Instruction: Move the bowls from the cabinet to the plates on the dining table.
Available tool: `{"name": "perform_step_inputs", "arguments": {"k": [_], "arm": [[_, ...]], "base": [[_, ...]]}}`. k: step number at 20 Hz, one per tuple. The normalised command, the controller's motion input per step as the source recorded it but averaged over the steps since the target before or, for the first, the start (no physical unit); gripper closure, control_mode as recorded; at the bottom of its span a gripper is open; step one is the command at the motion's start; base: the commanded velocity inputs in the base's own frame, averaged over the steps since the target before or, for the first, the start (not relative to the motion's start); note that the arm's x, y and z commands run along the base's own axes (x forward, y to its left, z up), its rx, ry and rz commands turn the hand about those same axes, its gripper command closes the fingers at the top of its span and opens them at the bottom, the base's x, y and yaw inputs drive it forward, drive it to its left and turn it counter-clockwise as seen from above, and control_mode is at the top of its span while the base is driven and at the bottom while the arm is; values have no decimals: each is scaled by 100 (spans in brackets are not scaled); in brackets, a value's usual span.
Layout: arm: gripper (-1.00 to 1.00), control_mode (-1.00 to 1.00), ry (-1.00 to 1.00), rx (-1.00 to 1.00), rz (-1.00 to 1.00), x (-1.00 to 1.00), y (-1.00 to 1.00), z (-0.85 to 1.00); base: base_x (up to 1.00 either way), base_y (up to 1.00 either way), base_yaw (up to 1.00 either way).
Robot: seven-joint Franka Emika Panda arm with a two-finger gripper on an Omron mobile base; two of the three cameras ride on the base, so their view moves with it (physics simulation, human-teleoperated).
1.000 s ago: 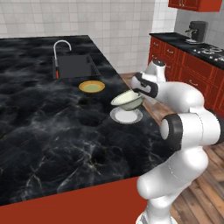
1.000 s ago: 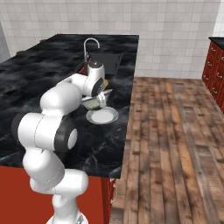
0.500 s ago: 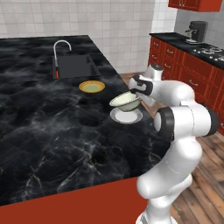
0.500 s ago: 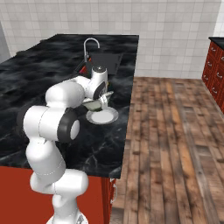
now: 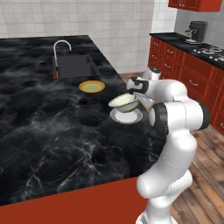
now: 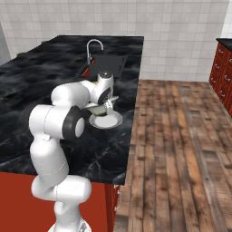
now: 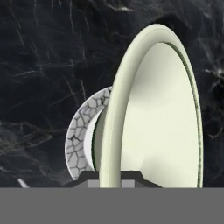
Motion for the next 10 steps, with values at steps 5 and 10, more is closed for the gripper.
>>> {"name": "perform_step_inputs", "arguments": {"k": [5,10], "arm": [[100,-100,0,0,0,10,0,-23],[100,-100,-2,0,0,15,0,-21]], "base": [[0,0,0],[0,0,0]]}}
